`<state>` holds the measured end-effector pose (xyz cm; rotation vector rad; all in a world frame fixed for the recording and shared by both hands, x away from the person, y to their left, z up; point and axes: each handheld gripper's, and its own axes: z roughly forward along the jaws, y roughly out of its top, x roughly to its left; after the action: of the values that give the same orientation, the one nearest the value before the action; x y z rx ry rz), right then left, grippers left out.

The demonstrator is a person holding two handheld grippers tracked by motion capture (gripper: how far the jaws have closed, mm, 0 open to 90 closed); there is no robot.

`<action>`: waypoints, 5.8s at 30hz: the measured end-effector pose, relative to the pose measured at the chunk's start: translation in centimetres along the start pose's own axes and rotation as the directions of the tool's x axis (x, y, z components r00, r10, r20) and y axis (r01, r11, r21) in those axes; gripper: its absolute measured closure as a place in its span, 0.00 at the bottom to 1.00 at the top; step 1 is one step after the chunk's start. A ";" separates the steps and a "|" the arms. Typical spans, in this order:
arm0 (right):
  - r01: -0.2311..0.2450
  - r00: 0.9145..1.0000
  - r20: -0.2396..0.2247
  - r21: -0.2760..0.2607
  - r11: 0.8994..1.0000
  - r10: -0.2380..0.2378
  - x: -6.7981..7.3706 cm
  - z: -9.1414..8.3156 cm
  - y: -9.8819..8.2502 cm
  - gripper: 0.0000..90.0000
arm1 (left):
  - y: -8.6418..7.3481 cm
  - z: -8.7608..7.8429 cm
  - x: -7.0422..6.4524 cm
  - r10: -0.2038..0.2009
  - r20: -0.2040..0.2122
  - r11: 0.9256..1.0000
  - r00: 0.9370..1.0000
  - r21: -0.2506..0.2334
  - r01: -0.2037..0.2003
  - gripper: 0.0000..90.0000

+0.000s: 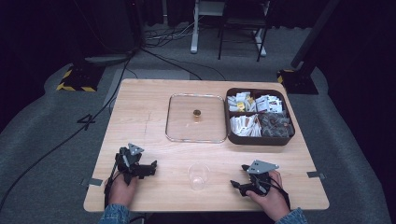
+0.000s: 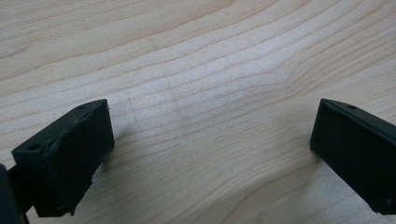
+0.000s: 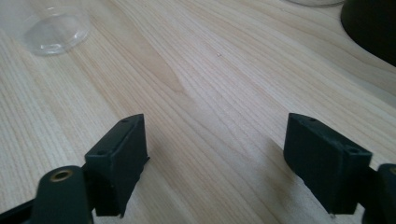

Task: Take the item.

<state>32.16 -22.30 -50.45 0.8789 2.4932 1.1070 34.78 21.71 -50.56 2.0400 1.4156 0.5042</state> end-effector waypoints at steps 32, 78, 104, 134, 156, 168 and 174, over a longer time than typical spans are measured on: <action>-0.129 0.988 0.081 -0.052 0.990 0.133 -3.6 -5.7 3.4 0.33 | 0.2 0.1 0.1 0.004 0.001 1.000 1.000 0.002 -0.004 0.00; -0.128 0.942 0.260 -0.310 0.942 0.214 -12.0 -8.7 7.6 0.27 | 0.3 0.2 0.1 0.004 0.002 1.000 1.000 -0.001 -0.003 0.00; -0.144 0.912 0.328 -0.308 0.940 0.247 -19.8 -7.7 7.1 0.35 | 0.1 0.1 0.0 0.001 -0.007 1.000 1.000 0.000 -0.001 0.00; -0.267 0.911 0.283 -0.148 0.952 0.299 -21.1 -3.6 5.0 0.98 | 0.1 0.1 0.1 0.000 -0.003 1.000 1.000 0.001 0.000 0.00; -0.238 0.935 0.194 -0.272 0.932 0.296 -19.6 -6.7 7.2 1.00 | 0.2 0.1 0.0 -0.002 -0.004 1.000 1.000 -0.002 0.002 0.00; -0.187 0.970 0.089 -0.332 0.925 0.228 -16.8 -8.5 9.2 1.00 | 0.2 0.2 0.0 -0.003 -0.003 1.000 1.000 -0.001 0.003 0.00; -0.159 0.984 0.022 -0.351 0.923 0.177 -14.5 -9.0 10.6 1.00 | 0.2 0.1 0.0 -0.003 -0.003 1.000 1.000 -0.001 0.003 0.00</action>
<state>43.66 -31.09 -36.45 1.0112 2.1137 1.5014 35.01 21.66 -50.56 2.0369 1.4199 0.5070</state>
